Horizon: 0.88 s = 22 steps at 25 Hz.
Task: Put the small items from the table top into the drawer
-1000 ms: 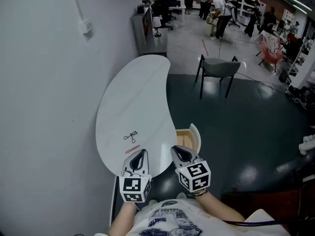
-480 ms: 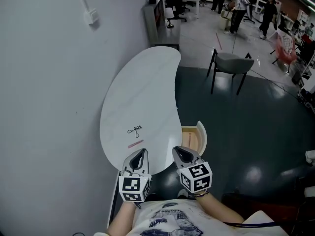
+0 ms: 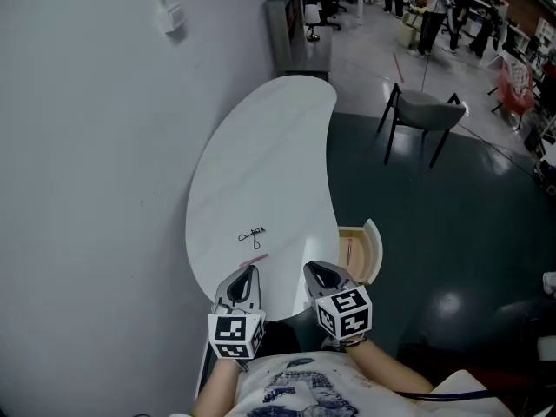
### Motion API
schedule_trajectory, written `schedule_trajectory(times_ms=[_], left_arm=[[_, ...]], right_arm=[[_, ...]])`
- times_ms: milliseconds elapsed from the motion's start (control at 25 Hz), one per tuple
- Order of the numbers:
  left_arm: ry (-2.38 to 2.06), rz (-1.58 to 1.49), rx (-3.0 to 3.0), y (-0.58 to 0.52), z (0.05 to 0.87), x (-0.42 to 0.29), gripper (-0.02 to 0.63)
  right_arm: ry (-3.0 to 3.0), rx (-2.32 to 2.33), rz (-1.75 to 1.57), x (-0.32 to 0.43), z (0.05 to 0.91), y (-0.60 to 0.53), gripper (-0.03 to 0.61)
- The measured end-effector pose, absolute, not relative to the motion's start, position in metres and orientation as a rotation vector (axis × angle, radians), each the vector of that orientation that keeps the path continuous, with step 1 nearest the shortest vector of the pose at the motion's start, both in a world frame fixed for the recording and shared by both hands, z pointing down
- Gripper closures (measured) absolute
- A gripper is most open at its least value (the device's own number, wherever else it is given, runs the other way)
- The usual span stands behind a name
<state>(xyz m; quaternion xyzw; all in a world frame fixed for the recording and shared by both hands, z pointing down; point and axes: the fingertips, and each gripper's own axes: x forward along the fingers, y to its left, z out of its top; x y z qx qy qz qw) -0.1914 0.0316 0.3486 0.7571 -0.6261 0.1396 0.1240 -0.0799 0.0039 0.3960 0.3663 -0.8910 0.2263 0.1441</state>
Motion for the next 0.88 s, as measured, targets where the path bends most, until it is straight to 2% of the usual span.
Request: schedule_trajectory(times_ms=[440, 880], left_arm=[[-1.714, 0.407, 2.245, -0.042, 0.367, -0.288, 0.594], [-1.564, 0.426, 2.313, -0.075, 0.387, -0.327, 0.594]], right_arm=[[-2.478, 1.127, 0.652, -0.167, 0.409, -0.061, 0.54], [-2.365, 1.198, 0.72, -0.219, 0.439, -0.078, 0.538]])
